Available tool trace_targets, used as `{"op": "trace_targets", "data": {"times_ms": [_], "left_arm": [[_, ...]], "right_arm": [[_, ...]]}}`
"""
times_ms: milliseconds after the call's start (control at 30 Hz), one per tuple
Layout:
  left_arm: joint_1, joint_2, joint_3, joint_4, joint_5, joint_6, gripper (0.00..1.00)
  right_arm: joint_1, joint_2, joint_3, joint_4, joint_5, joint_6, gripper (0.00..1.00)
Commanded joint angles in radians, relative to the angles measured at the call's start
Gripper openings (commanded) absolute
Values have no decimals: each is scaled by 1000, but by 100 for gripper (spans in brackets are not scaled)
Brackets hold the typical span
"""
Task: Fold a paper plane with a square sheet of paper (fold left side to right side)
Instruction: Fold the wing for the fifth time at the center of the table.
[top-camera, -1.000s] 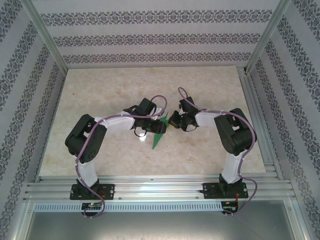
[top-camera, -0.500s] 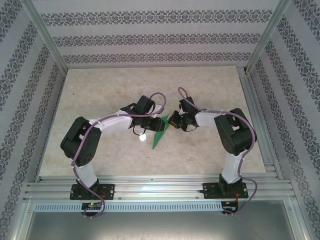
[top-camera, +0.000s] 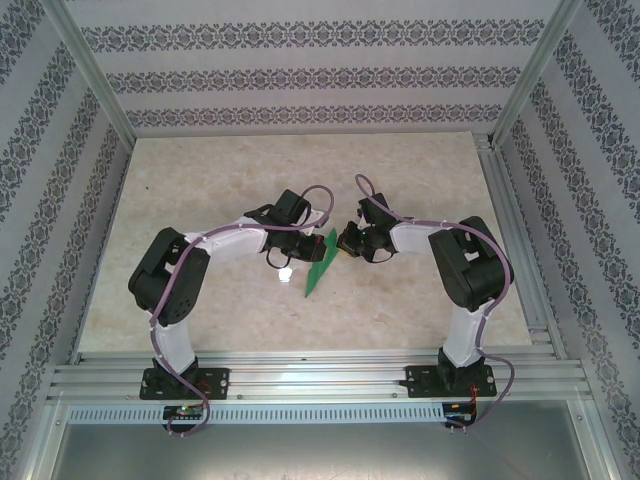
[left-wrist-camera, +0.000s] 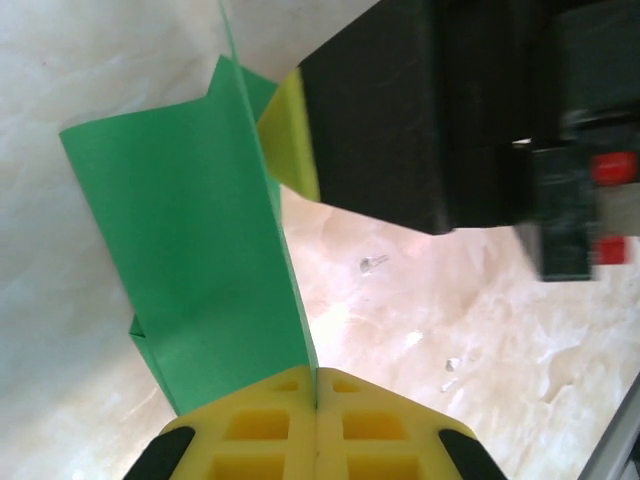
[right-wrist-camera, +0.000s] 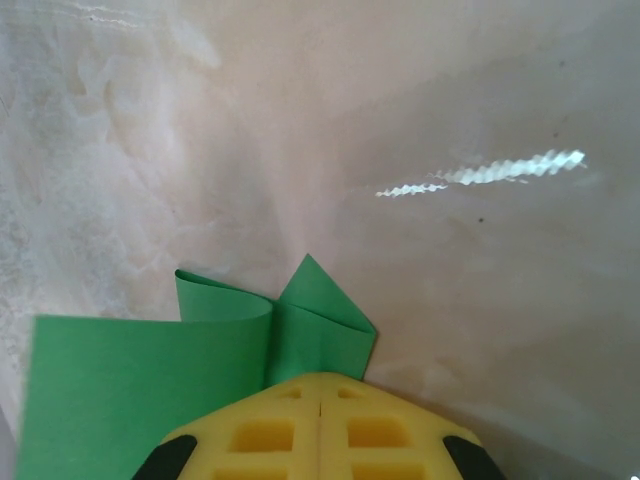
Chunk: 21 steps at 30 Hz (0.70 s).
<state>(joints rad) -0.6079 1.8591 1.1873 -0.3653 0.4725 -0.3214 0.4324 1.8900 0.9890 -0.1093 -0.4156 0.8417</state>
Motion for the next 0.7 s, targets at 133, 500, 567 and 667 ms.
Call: {"op": "trace_targets", "data": {"times_ms": [133, 500, 567, 667], "left_arm": [[29, 56, 29, 3, 55, 45, 6], [49, 104, 50, 9, 66, 60, 8], [52, 111, 52, 8, 66, 64, 8], [56, 121, 60, 8, 66, 66, 8]], "right_arm": [[18, 44, 9, -98, 47, -30, 3], [20, 43, 0, -106, 51, -40, 3], [20, 43, 0, -108, 51, -42, 3], [22, 44, 0, -109, 53, -44, 3]]}}
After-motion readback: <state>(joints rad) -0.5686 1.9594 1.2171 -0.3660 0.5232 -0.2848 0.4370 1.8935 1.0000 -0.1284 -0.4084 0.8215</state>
